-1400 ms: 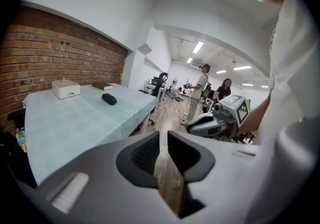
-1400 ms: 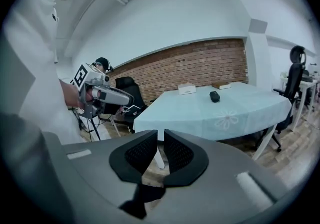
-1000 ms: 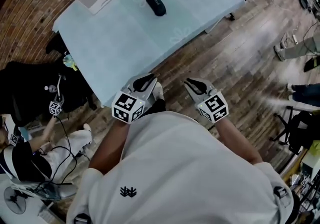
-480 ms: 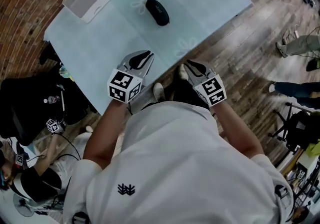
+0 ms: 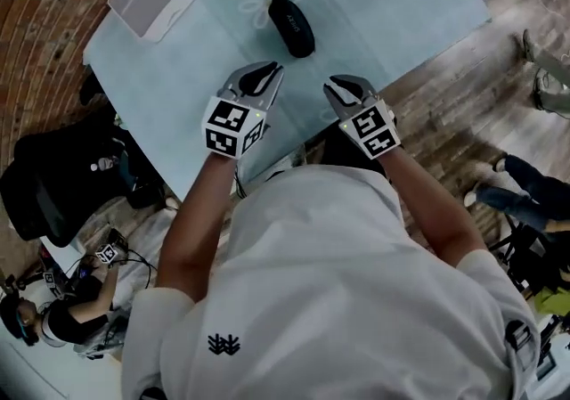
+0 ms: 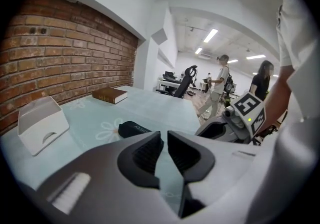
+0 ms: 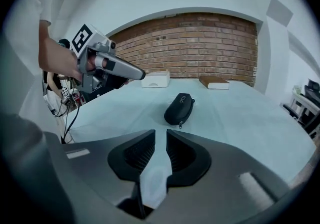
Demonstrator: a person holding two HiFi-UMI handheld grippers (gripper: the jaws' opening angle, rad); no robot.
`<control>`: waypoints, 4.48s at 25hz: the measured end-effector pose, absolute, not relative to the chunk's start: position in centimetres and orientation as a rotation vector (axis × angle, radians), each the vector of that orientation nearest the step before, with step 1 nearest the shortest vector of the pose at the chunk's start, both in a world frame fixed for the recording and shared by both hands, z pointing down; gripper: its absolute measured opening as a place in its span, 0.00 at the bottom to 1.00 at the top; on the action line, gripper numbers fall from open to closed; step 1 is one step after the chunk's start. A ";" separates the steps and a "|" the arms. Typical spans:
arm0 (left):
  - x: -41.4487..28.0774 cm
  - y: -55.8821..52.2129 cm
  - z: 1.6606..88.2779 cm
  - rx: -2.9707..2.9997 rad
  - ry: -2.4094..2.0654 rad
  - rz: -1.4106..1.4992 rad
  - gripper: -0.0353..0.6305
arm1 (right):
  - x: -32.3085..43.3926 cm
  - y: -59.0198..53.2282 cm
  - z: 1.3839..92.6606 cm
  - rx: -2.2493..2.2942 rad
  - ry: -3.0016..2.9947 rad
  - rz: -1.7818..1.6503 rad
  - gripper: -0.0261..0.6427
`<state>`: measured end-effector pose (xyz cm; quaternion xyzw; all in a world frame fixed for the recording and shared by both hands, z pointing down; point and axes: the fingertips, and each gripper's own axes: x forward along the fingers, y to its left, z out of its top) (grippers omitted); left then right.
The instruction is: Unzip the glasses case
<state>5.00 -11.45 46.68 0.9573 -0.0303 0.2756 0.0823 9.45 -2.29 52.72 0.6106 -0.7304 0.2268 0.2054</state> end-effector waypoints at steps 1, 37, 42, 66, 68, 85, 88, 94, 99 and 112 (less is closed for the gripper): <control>6.1 -11.9 46.9 2.862 -0.092 0.835 0.20 | 10.3 -3.0 53.2 1.684 -2.042 0.631 0.11; 16.0 -17.3 55.8 2.822 -0.108 1.172 0.20 | 13.5 -9.9 60.4 1.348 -2.033 0.581 0.08; 15.9 -17.4 55.9 2.832 -0.096 1.197 0.20 | 13.7 -9.4 60.0 1.384 -2.060 0.655 0.08; 15.8 -17.6 56.1 2.833 -0.104 1.174 0.16 | 14.9 -9.0 57.9 1.425 -2.176 0.841 0.07; 15.8 -17.7 56.0 2.831 -0.109 1.170 0.14 | 15.1 -9.0 57.7 1.436 -2.184 0.844 0.03; 15.9 -17.8 56.0 2.813 -0.075 1.177 0.14 | 16.2 -9.6 57.5 1.436 -2.190 0.784 0.04; 15.9 -17.7 56.0 2.813 -0.071 1.179 0.14 | 16.7 -9.9 57.5 1.439 -2.189 0.775 0.04; 16.0 -17.7 56.0 2.806 -0.069 1.179 0.14 | 17.4 -10.5 57.5 1.427 -2.195 0.762 0.04; 16.0 -17.7 56.1 2.802 -0.068 1.176 0.14 | 17.8 -11.1 57.6 1.413 -2.201 0.752 0.04; 16.1 -17.7 55.9 2.781 -0.060 1.188 0.14 | 18.9 -12.7 57.5 1.354 -2.228 0.719 0.04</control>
